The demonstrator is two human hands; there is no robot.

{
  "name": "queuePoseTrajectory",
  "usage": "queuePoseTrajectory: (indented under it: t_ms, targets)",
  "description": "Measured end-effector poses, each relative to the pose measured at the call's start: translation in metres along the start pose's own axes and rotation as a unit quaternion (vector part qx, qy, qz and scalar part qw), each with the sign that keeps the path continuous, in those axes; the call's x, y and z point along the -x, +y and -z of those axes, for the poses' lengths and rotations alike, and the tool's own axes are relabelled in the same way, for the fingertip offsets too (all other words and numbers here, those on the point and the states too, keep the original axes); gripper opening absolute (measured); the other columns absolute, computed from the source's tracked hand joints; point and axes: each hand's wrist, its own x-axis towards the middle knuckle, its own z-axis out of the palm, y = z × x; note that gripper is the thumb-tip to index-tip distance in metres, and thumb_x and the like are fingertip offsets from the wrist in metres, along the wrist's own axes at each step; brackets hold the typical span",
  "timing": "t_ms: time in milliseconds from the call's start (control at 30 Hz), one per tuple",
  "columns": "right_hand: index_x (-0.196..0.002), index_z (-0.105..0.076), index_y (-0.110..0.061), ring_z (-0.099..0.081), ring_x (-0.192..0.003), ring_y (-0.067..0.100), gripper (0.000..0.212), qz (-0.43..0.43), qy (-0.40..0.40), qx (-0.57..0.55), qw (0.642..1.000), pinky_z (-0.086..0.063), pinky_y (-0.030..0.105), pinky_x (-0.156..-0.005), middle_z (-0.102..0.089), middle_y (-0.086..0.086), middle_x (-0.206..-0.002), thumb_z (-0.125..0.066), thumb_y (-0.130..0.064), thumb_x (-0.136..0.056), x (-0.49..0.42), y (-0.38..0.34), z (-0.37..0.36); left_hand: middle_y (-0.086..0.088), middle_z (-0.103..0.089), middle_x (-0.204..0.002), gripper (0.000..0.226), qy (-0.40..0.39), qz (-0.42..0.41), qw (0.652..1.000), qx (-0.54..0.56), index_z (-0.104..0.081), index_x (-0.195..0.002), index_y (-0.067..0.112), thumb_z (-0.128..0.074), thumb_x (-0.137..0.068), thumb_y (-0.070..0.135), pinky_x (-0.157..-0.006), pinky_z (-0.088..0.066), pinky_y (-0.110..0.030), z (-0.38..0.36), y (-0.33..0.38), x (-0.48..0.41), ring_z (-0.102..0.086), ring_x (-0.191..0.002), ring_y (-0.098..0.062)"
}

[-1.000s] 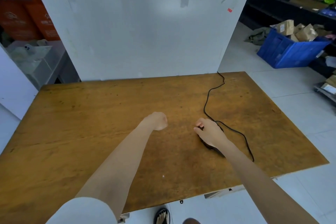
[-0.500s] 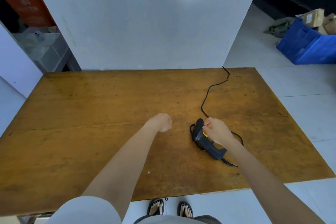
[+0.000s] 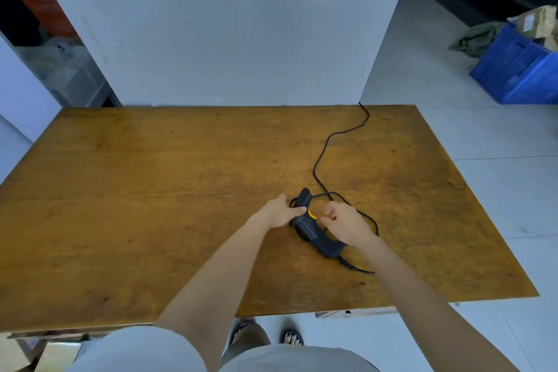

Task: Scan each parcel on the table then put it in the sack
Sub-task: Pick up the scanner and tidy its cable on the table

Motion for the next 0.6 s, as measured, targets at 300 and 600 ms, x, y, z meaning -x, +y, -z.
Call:
queuePoseTrajectory:
  t_ms: [300, 600]
  targets:
    - [-0.121, -0.056, -0.013, -0.058, -0.105, 0.025, 0.031, -0.022, 0.021, -0.006, 1.0, -0.049, 0.035, -0.081, -0.06, 0.007, -0.12, -0.05, -0.03, -0.095, 0.0, 0.031, 0.005, -0.004, -0.055, -0.105, 0.068, 0.113, 0.036, 0.99, 0.082, -0.049, -0.128, 0.007, -0.069, -0.081, 0.051, -0.056, -0.04, -0.024, -0.042, 0.004, -0.025, -0.054, -0.082, -0.015]
    - [-0.131, -0.041, -0.014, -0.038, -0.127, 0.033, 0.044, -0.112, 0.078, 0.038, 0.99, -0.045, 0.048, -0.096, -0.044, 0.012, -0.134, -0.054, -0.035, -0.094, -0.034, 0.037, 0.006, 0.001, -0.051, -0.103, 0.06, 0.103, 0.029, 0.983, 0.147, -0.046, -0.109, 0.013, -0.075, -0.07, 0.047, -0.058, -0.038, -0.026, -0.019, 0.005, -0.005, -0.049, -0.084, -0.011]
